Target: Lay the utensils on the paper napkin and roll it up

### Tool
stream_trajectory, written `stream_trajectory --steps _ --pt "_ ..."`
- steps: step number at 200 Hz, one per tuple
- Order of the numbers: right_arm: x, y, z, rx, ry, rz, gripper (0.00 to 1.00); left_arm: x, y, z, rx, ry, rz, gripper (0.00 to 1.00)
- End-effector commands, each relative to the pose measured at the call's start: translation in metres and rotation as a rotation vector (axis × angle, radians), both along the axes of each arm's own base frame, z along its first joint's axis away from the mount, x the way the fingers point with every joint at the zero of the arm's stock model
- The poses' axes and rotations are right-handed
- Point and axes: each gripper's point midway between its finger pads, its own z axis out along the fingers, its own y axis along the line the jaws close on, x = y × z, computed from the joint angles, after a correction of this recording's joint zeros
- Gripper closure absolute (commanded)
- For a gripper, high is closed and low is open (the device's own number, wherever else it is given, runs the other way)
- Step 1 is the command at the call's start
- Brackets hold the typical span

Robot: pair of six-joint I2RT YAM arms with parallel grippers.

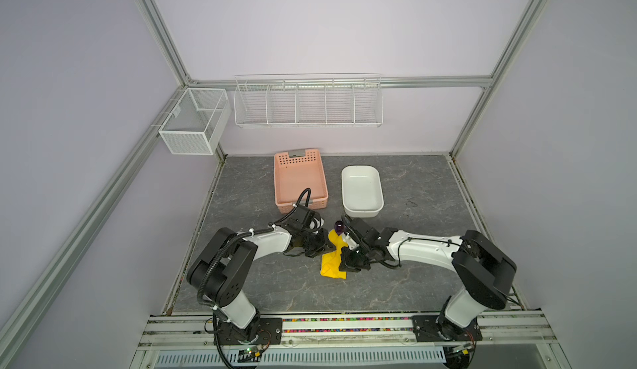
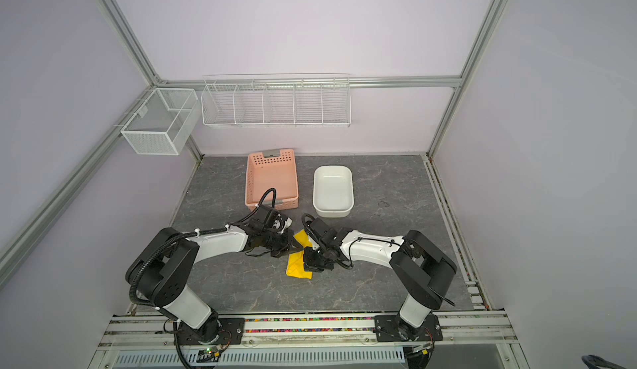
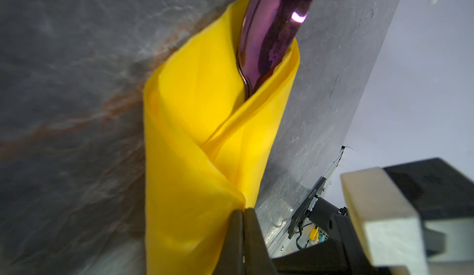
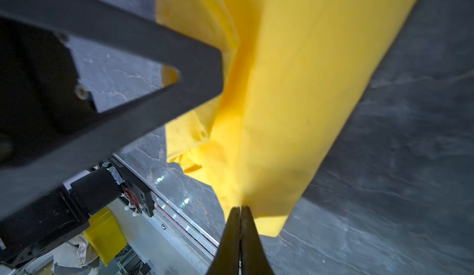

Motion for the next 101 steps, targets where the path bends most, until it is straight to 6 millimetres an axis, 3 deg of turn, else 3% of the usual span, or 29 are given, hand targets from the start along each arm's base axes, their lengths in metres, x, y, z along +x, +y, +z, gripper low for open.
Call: stream_trajectory --steps 1,101 --pt "-0.003 0.005 -0.004 0.039 0.036 -0.022 0.93 0.006 -0.007 0.005 -0.013 -0.013 -0.011 1.00" --pt "-0.003 0.007 -0.014 0.034 0.054 -0.024 0.93 0.012 -0.018 0.022 -0.073 -0.020 0.004 1.00"
